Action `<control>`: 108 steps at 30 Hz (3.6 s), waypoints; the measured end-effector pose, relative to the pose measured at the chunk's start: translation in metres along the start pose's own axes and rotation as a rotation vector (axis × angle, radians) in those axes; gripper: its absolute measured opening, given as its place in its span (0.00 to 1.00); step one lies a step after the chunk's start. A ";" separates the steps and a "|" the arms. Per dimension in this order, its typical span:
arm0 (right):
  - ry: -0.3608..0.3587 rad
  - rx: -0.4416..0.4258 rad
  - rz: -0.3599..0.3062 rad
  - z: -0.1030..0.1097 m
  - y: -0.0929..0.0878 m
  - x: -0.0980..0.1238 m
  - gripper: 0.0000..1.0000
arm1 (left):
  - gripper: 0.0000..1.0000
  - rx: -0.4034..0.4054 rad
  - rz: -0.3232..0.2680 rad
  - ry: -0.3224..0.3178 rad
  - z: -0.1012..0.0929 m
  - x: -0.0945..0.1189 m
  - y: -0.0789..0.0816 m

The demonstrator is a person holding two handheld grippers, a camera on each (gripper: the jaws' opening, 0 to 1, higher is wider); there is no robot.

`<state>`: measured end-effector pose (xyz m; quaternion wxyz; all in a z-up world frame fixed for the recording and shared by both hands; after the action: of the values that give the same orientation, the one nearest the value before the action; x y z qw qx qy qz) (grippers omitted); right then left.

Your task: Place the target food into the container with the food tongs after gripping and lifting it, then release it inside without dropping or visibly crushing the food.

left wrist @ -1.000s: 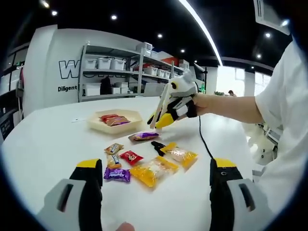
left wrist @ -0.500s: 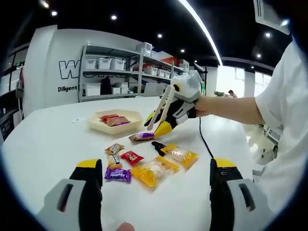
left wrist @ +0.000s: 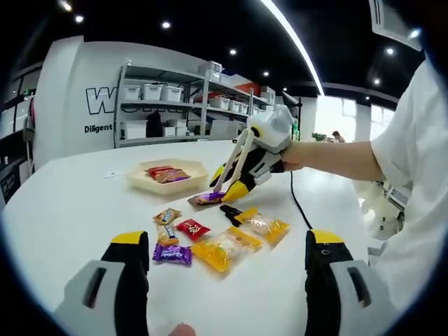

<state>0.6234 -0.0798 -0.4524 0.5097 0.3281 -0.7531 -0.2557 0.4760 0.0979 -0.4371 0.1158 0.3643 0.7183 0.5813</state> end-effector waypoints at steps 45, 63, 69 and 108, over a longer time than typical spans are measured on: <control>0.369 -0.838 -0.310 0.022 0.034 0.039 0.17 | 0.35 -0.152 -0.002 -0.208 0.001 -0.053 0.044; 0.452 -0.764 -0.307 0.036 0.045 0.046 0.18 | 0.00 -0.218 0.009 -0.279 0.001 -0.070 0.049; 0.425 -0.731 -0.324 0.033 0.044 0.049 0.22 | 0.00 -0.148 0.056 -0.309 -0.001 -0.071 0.044; 0.140 -0.469 -0.317 0.010 0.036 0.077 0.21 | 0.00 0.500 0.413 -0.197 0.037 -0.115 0.035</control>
<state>0.5851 -0.1144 -0.3840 0.5762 0.3320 -0.5756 -0.4758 0.5927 0.0525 -0.4453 -0.0283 0.5738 0.7349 0.3604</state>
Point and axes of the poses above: the point that each gripper's makers call its tool centre point, and the gripper's own axes: x roughly backward along the fingers, z roughly to its left, y roughly out of its top, the point moved 6 cm from there along x, roughly backward along the fingers, and after that the axes turned 13 degrees about x, right-handed, at the moved point
